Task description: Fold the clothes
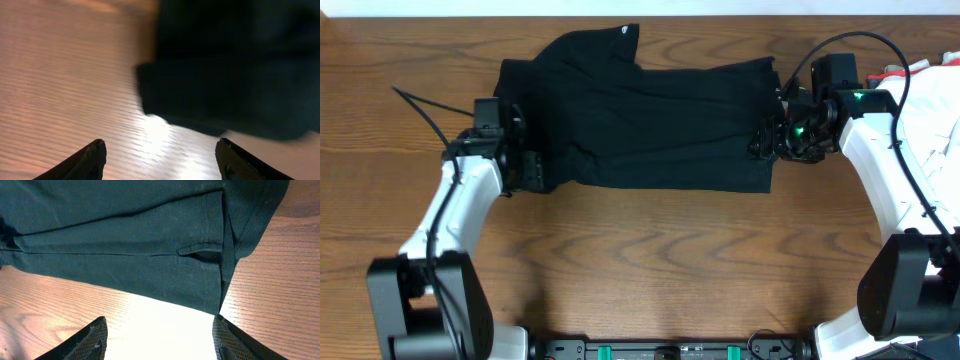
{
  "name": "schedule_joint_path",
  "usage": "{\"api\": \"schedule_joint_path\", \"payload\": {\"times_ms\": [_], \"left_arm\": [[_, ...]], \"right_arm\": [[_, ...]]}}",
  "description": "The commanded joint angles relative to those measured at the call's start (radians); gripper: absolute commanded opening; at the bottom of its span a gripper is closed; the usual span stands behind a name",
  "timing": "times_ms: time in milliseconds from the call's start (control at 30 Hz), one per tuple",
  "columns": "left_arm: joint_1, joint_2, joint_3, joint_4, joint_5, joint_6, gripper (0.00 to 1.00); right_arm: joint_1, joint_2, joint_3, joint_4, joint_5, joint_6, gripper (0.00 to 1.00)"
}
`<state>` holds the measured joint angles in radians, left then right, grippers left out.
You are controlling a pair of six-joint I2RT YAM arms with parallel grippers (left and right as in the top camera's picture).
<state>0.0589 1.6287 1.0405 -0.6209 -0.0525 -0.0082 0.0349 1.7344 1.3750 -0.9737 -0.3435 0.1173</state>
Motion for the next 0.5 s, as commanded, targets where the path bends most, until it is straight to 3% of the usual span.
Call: {"api": "schedule_joint_path", "payload": {"times_ms": [0,233,467], "left_arm": [[0.046,0.054,-0.007,0.033,-0.003,-0.023,0.72],[0.089,0.114,-0.007,0.132,0.158,-0.022,0.7],[0.089,0.116,-0.007,0.182,0.248,-0.004,0.51]], "right_arm": [[0.006,0.001,0.002,-0.004,0.0,-0.014,0.66],[0.006,0.001,0.002,-0.007,0.0,-0.014,0.66],[0.006,0.001,0.002,-0.006,0.0,-0.014,0.66]]}}
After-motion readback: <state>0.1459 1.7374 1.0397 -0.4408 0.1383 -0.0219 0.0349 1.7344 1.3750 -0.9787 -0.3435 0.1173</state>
